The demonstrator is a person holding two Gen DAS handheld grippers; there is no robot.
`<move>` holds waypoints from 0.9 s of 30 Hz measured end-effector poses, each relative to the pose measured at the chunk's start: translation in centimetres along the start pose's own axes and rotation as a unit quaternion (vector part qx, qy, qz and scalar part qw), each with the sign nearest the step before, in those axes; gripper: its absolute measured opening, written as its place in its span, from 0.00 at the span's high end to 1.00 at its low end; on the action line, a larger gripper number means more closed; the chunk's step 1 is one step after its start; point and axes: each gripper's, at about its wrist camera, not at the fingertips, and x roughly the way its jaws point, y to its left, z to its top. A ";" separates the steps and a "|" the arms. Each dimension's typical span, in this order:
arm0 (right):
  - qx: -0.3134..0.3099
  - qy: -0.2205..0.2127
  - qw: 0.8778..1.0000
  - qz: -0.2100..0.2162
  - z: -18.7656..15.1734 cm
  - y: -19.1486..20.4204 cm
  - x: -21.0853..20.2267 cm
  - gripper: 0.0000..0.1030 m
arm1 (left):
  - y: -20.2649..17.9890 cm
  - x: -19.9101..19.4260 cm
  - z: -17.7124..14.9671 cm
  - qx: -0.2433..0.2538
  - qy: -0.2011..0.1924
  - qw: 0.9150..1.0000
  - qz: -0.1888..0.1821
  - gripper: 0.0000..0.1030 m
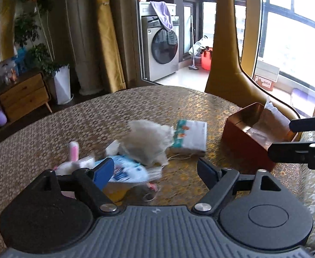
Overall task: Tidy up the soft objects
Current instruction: 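Grasp the cotton-swab pack with the left gripper while the right grasps the red-tagged bag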
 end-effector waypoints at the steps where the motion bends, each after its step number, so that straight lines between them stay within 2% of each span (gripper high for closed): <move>1: 0.001 0.003 1.000 0.004 0.0 0.5 0.6 0.06 | 0.9 -0.1 -0.2 -0.006 0.000 1.000 -0.004 0.18; 4: 0.002 0.011 1.000 0.014 -0.3 2.1 2.0 0.06 | 3.5 -0.2 -0.9 -0.024 -0.002 1.000 -0.007 0.15; 9: 0.002 0.028 0.999 0.029 -1.2 4.0 4.9 0.06 | 6.7 0.1 -1.9 -0.040 -0.008 0.999 -0.004 0.02; 12: 0.010 0.038 0.998 0.044 -1.8 4.8 6.7 0.06 | 8.4 0.6 -2.6 -0.047 -0.015 0.999 -0.017 0.01; 16: -0.004 0.048 0.997 0.055 -2.5 6.0 8.7 0.06 | 10.0 1.9 -3.3 -0.060 -0.004 0.998 -0.013 0.01; 20: -0.025 0.059 0.996 0.062 -3.1 6.8 10.6 0.07 | 10.7 3.5 -3.7 -0.066 0.011 0.998 0.008 0.01; 24: -0.031 0.077 0.994 0.070 -3.6 7.2 12.7 0.09 | 10.4 4.8 -4.0 -0.045 0.003 0.998 0.052 0.01; 27: -0.045 0.090 0.992 0.071 -4.2 7.6 14.1 0.11 | 9.8 5.7 -4.0 -0.025 -0.001 0.998 0.050 0.01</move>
